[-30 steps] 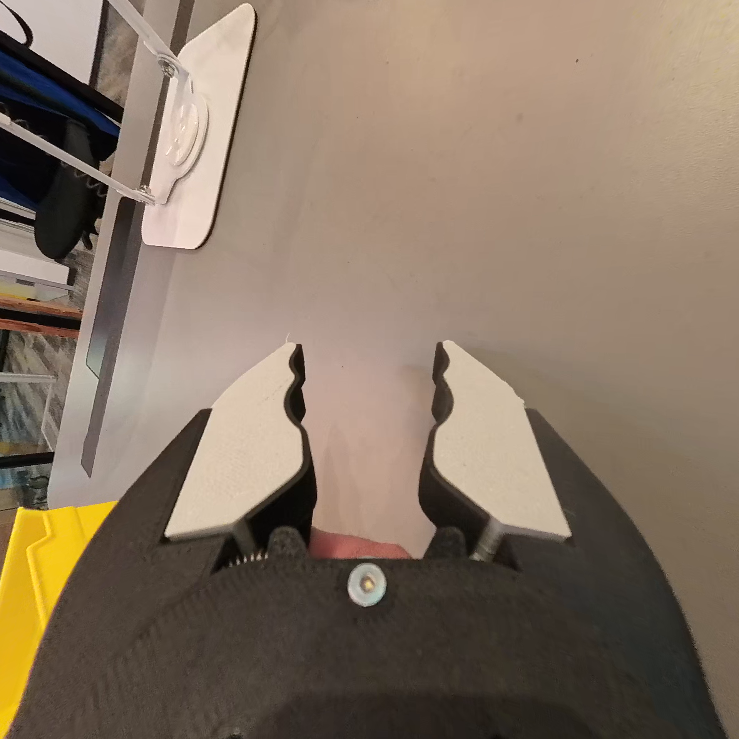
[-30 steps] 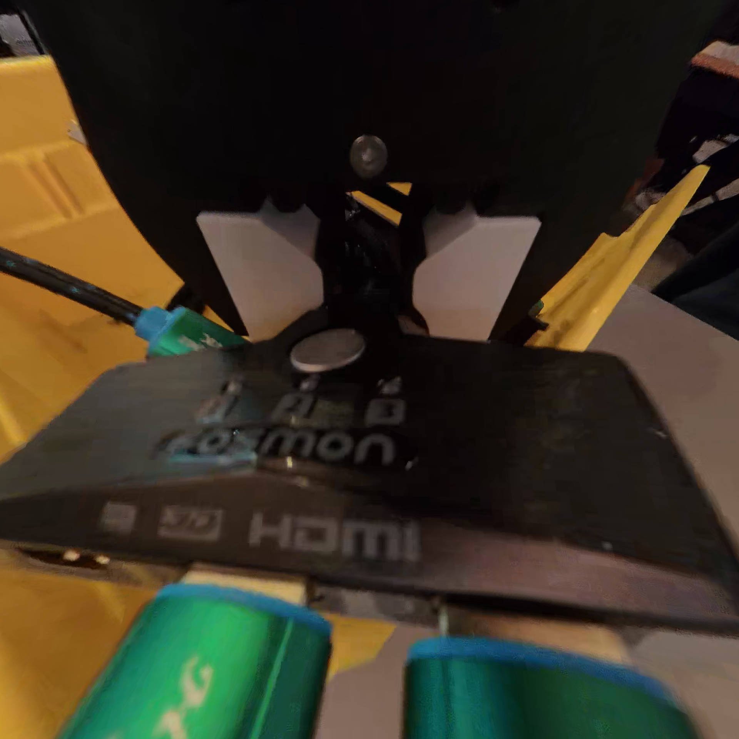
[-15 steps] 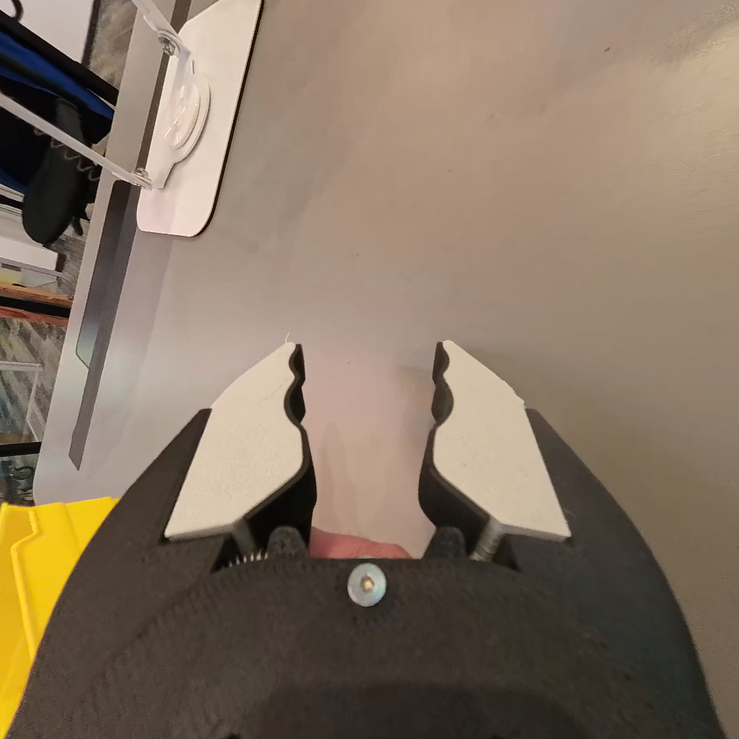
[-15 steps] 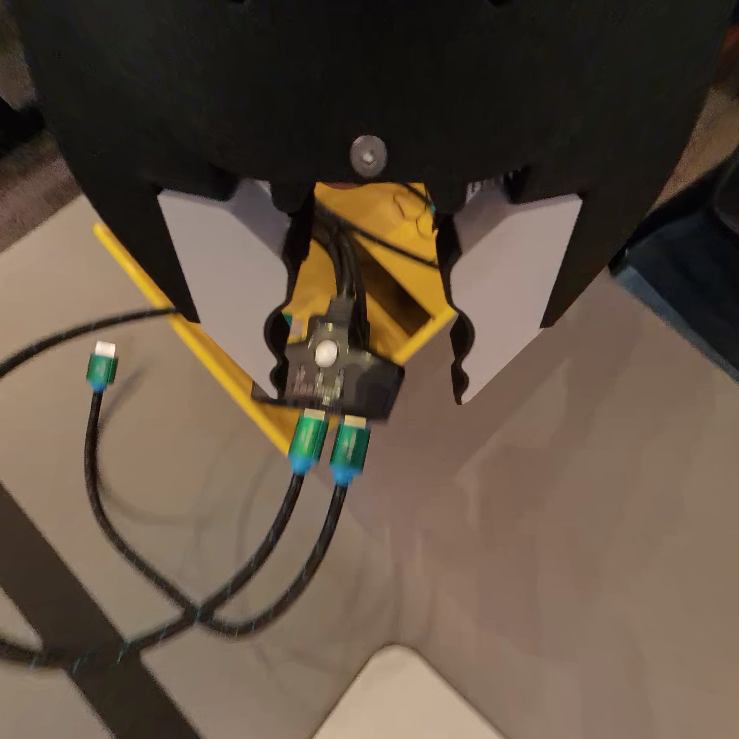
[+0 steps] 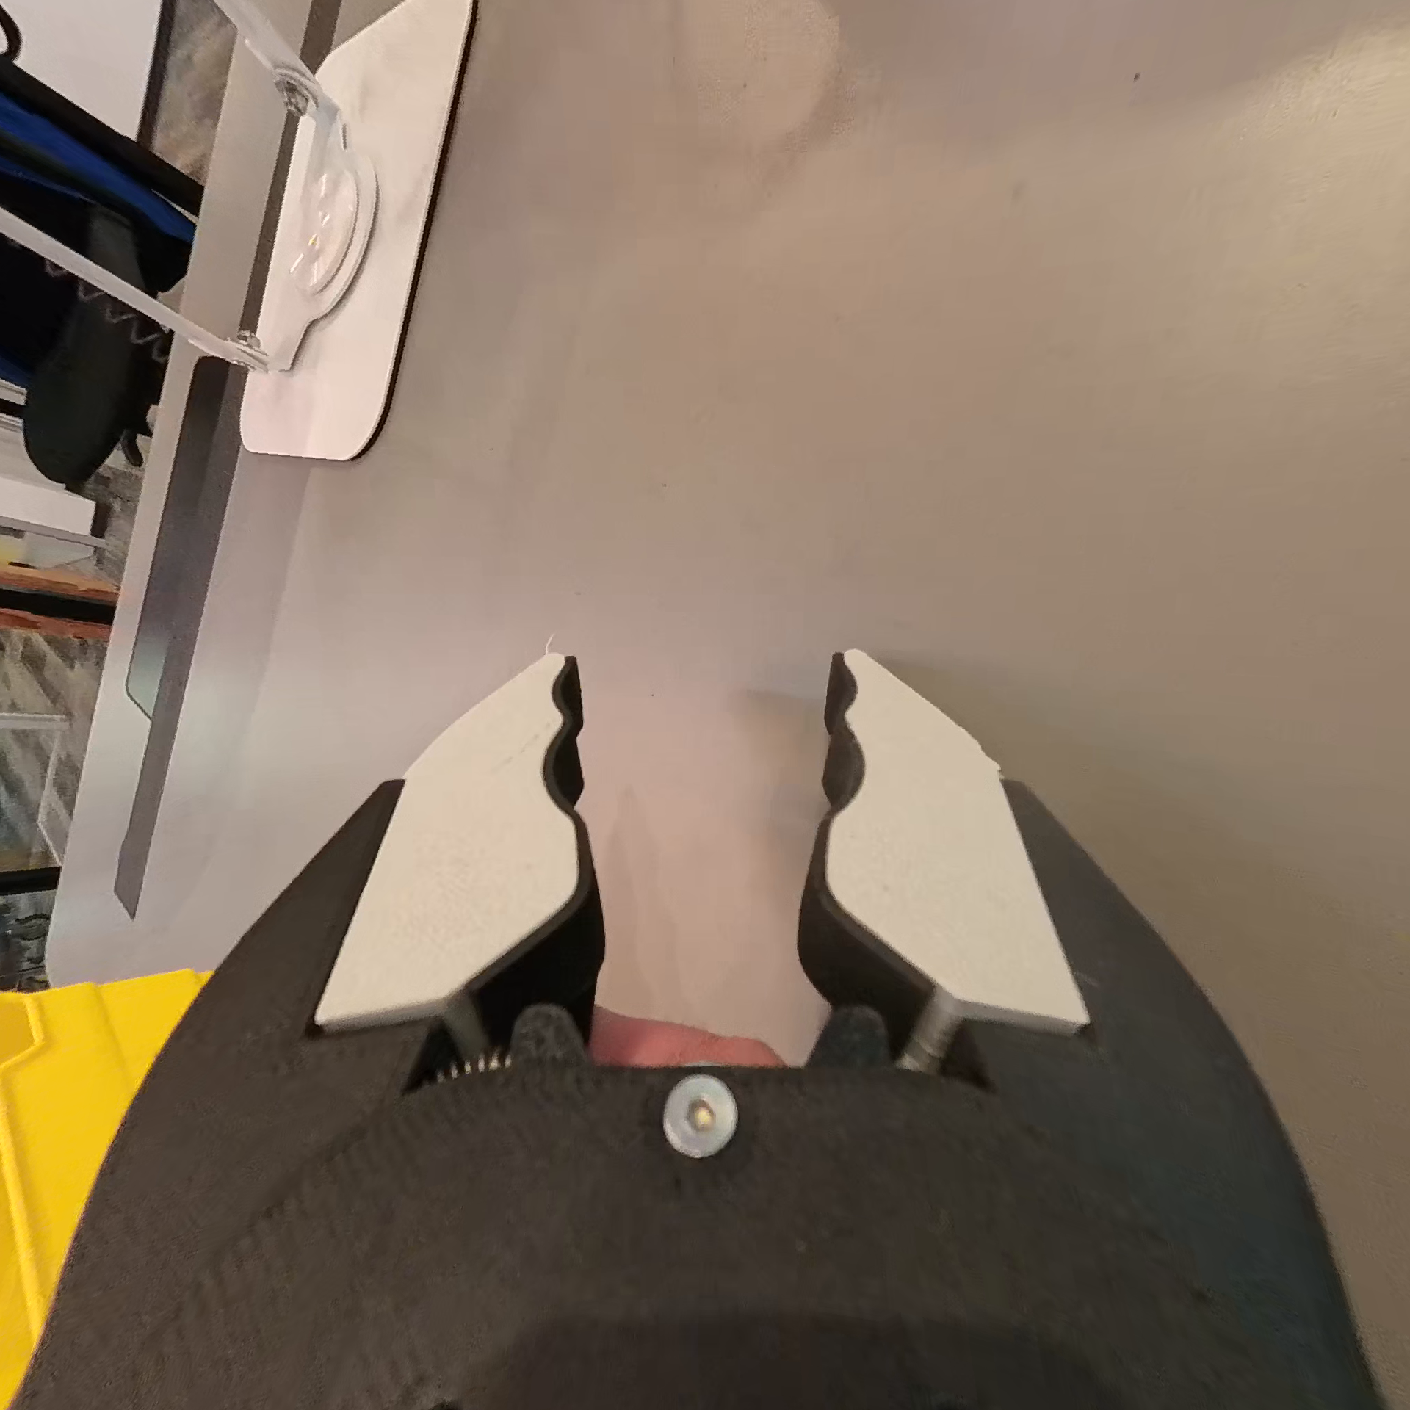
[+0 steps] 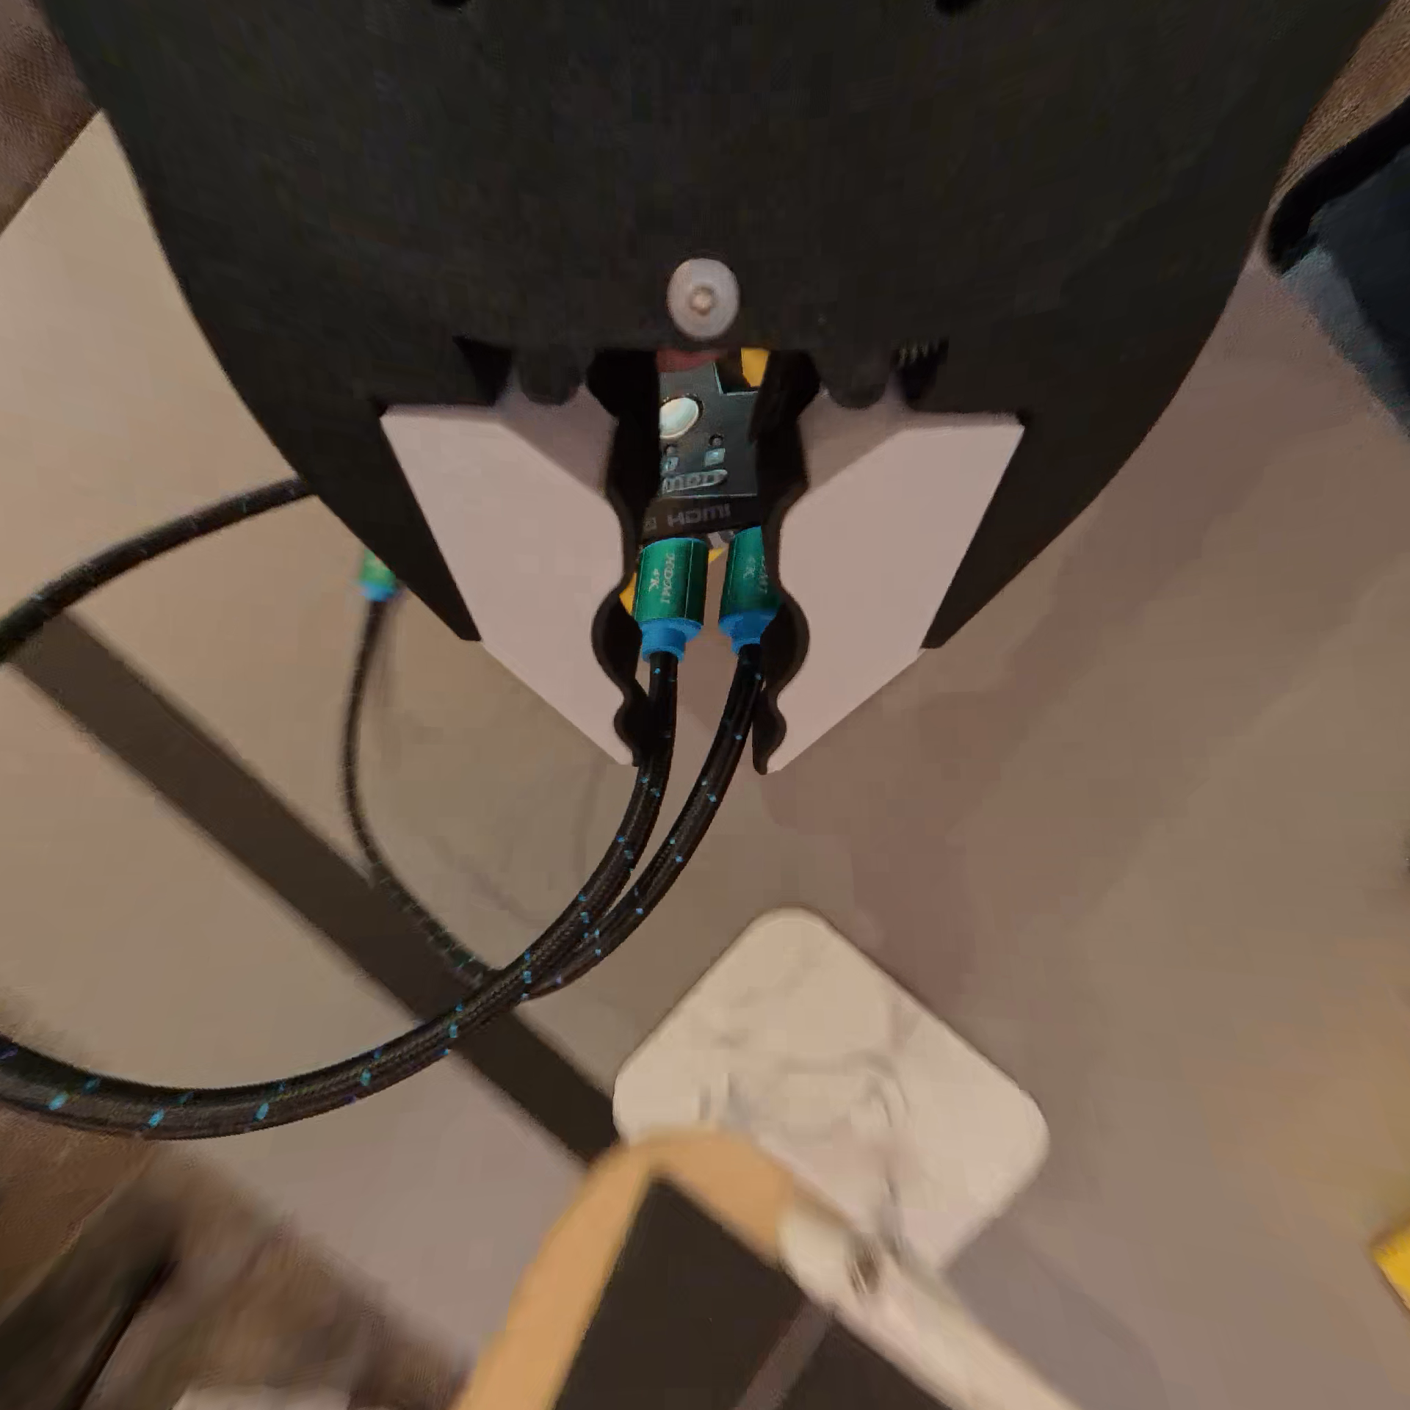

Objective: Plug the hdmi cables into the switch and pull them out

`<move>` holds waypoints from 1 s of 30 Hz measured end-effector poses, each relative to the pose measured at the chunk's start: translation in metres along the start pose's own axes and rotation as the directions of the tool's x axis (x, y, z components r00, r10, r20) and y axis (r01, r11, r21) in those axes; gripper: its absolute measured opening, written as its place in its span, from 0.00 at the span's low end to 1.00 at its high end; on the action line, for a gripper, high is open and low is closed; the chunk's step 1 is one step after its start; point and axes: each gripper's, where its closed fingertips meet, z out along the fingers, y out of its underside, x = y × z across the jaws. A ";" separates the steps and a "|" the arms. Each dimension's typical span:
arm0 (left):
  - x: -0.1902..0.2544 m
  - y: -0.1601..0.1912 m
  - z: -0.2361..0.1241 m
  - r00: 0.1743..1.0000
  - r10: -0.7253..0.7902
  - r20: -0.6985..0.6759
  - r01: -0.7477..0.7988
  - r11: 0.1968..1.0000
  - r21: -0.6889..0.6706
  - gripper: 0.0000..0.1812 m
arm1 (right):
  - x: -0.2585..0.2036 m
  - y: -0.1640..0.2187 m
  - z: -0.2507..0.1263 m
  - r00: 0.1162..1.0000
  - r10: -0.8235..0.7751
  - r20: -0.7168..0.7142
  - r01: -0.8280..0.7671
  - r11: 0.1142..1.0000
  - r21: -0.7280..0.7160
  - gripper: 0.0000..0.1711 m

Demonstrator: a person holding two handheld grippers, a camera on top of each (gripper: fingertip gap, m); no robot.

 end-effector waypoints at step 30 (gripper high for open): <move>0.011 -0.007 0.004 0.999 0.036 0.001 -0.036 0.999 -0.008 0.33 | 0.065 0.143 -0.073 0.851 -0.115 -0.513 0.089 0.993 -0.076 0.06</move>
